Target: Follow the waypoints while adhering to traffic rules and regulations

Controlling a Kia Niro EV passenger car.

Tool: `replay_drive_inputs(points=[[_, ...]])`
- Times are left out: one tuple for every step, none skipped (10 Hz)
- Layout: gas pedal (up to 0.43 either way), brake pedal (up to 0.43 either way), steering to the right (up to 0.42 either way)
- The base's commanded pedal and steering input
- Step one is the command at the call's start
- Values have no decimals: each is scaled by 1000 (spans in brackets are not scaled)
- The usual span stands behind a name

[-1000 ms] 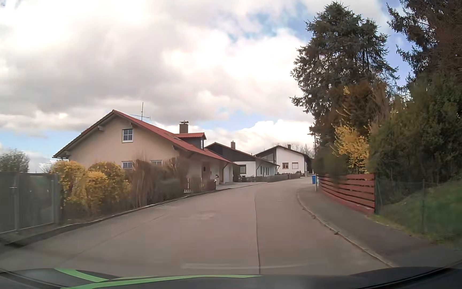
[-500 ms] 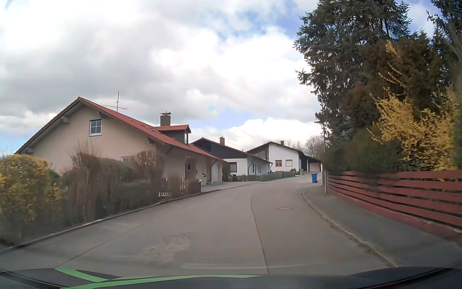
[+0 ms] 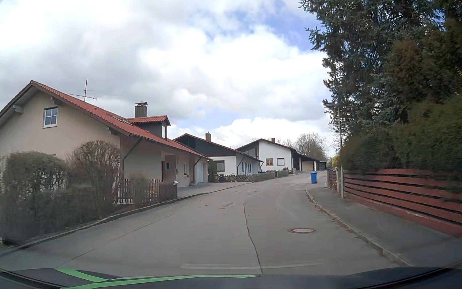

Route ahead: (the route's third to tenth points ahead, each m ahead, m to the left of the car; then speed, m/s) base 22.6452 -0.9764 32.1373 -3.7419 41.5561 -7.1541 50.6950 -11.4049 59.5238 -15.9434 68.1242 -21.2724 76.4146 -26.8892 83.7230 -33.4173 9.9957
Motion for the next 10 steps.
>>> replay_drive_inputs(points=[[130, 0, 39], [130, 0, 41], [130, 0, 44], [130, 0, 44], [130, 0, 44], [130, 0, 44], [130, 0, 43], [130, 0, 43], [130, 0, 44], [138, 0, 43]])
